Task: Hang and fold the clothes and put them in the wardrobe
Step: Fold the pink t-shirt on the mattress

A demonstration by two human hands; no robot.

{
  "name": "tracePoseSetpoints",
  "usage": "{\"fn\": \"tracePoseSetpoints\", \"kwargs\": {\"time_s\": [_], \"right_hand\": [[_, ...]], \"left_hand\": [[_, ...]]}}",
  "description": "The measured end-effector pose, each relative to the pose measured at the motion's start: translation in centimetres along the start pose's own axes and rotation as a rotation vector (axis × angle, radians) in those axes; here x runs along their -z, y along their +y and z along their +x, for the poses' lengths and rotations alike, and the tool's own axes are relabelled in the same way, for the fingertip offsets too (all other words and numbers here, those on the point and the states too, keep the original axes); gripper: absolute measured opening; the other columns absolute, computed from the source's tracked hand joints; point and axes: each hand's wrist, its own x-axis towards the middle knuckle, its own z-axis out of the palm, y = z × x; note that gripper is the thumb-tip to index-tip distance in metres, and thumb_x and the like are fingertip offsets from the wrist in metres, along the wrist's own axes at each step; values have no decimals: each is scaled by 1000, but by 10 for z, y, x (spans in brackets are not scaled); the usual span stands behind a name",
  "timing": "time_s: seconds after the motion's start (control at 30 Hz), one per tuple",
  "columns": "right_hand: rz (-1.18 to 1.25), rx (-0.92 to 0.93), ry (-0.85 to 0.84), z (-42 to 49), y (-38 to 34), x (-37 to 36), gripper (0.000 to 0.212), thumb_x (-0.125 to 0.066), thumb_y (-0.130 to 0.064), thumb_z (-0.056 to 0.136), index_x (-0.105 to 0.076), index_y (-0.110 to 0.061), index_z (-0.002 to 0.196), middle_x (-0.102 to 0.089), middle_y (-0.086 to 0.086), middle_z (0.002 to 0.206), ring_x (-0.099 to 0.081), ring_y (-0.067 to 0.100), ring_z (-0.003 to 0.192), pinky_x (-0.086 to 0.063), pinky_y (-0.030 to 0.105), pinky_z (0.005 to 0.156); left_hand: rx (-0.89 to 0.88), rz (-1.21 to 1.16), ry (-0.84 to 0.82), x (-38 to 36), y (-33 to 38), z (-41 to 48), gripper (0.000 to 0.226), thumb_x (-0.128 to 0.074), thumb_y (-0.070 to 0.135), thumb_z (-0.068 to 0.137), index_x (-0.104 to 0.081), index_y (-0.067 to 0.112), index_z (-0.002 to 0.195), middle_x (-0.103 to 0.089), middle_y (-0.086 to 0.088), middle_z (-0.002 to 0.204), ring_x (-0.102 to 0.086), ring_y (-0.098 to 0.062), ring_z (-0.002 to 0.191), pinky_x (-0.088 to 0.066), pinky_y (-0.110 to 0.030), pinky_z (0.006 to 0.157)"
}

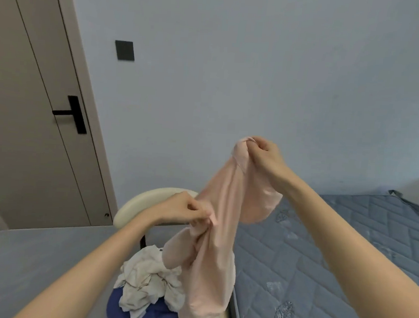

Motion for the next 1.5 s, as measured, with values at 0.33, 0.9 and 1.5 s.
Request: {"fn": "tracePoseSetpoints", "kwargs": {"time_s": [0.33, 0.9, 1.5], "right_hand": [[209, -29, -331, -11, -14, 64, 13, -48, -18, 82, -55, -7, 77, -48, -2, 68, -42, 9, 63, -33, 21, 57], [45, -233, 620, -54, 52, 199, 29, -44, -15, 81, -28, -22, 58, -23, -5, 57, -21, 14, 55, -16, 29, 52], [-1131, -266, 249, -87, 104, 247, 25, -62, -36, 73, -61, -12, 80, -63, 3, 76, -56, 28, 84, -26, 35, 73]], "left_hand": [[-213, 119, -113, -40, 60, 39, 54, -70, 12, 83, -43, 22, 129, -47, 15, 123, -42, 13, 111, -33, -11, 97], [-45, 254, 142, -92, 82, 117, 24, -51, 13, 89, -39, 22, 70, -52, -3, 80, -53, -28, 82, -29, -32, 59], [-129, 433, 447, -83, 107, 153, 12, -50, 11, 85, -61, 15, 89, -65, -10, 97, -58, -33, 96, -39, -33, 69]]}}
